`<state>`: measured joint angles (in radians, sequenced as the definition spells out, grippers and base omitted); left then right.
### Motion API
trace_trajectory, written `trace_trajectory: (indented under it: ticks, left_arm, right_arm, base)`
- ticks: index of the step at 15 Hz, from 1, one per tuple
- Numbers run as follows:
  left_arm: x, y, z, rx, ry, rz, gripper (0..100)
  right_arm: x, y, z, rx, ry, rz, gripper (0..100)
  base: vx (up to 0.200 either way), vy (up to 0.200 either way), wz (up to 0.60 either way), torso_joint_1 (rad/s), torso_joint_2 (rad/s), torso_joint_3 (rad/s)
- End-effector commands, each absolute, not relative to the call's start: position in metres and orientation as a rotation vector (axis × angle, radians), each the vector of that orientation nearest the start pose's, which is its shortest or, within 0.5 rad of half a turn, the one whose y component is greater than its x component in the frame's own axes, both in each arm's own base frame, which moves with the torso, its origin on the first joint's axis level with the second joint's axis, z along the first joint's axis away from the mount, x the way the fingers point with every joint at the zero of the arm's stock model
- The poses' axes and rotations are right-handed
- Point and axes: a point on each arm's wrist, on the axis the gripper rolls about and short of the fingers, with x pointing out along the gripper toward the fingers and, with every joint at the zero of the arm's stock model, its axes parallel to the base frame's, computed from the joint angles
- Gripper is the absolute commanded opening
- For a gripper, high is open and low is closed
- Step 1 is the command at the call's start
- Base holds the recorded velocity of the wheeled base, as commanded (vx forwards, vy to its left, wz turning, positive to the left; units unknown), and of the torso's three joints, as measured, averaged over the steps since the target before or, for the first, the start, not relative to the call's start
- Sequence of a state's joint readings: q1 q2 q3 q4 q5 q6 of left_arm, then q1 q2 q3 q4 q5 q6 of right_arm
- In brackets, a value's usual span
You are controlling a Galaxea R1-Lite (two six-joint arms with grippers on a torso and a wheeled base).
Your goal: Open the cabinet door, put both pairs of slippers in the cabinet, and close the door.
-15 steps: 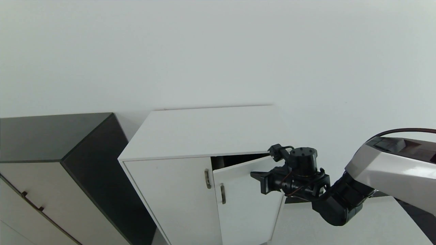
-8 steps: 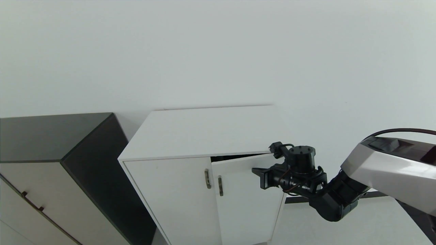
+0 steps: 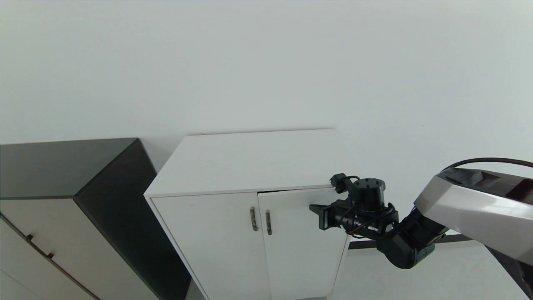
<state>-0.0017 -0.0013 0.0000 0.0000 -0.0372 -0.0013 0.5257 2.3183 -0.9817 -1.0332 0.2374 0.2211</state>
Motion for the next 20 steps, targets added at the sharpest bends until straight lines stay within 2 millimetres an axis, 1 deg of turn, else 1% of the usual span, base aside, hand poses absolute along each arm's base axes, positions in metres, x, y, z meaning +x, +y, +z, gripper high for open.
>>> trace_trajectory:
  ticks: [1, 13, 15, 20]
  left_arm:
    - [-0.0228, -0.0008, 0.0755, -0.002, 0.0, -0.04, 0]
    - [-0.0228, -0.0008, 0.0755, -0.002, 0.0, -0.038, 0]
    - [-0.0228, -0.0008, 0.0755, -0.002, 0.0, -0.038, 0]
    - [-0.0228, -0.0008, 0.0755, -0.002, 0.0, -0.04, 0]
  right_arm:
    - [0.3564, 0.2131, 0.0362, 0.163, 0.392, 0.72, 0]
    - [0.3595, 0.2126, 0.0368, 0.165, 0.383, 0.714, 0]
    - [0.3622, 0.2138, 0.0371, 0.161, 0.369, 0.675, 0]
    - [0.3636, 0.2146, 0.0334, 0.16, 0.373, 0.67, 0]
  base:
    - [0.0, 0.0, 0.0, 0.0, 0.0, 0.0]
    - [0.0, 0.0, 0.0, 0.0, 0.0, 0.0]
    - [0.0, 0.0, 0.0, 0.0, 0.0, 0.0]
    - [0.0, 0.0, 0.0, 0.0, 0.0, 0.0]
